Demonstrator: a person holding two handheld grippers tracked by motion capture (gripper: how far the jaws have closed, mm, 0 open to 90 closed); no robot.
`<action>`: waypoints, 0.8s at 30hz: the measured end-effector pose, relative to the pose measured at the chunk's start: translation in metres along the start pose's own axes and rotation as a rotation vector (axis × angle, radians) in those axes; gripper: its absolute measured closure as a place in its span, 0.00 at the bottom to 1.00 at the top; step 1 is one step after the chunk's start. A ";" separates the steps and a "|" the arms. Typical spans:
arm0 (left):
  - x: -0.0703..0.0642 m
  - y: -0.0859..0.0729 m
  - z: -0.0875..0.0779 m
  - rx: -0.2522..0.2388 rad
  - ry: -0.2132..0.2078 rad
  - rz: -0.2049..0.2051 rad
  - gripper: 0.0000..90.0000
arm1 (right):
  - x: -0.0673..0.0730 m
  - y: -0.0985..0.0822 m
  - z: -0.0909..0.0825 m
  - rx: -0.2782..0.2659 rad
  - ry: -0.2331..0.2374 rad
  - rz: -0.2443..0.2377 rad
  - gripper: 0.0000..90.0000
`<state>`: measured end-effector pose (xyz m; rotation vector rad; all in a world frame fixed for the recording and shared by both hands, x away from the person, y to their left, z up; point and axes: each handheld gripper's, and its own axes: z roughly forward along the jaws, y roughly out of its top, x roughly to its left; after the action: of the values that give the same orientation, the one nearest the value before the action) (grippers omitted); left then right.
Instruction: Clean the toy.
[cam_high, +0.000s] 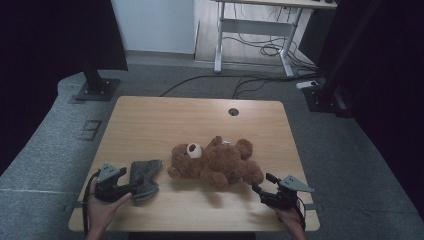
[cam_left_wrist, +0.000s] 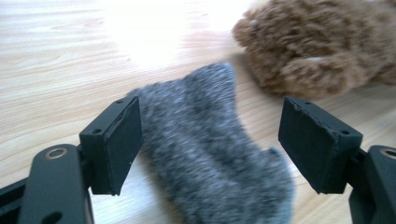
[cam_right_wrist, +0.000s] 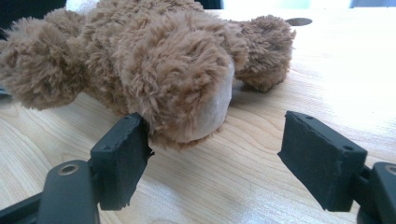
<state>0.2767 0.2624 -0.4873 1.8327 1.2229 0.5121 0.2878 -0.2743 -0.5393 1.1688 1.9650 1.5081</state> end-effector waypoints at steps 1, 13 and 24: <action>-0.003 0.000 0.000 -0.004 -0.002 0.003 0.24 | 0.000 0.000 -0.001 0.000 -0.002 -0.002 0.26; -0.024 -0.018 -0.004 0.016 -0.069 0.041 0.26 | 0.007 -0.016 -0.012 0.037 -0.043 -0.012 0.25; -0.026 -0.025 -0.005 0.029 -0.115 0.035 0.26 | 0.008 -0.019 -0.019 0.053 -0.063 -0.022 0.25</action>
<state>0.2479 0.2453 -0.5026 1.8848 1.1276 0.4039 0.2621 -0.2803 -0.5493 1.1974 1.9805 1.3986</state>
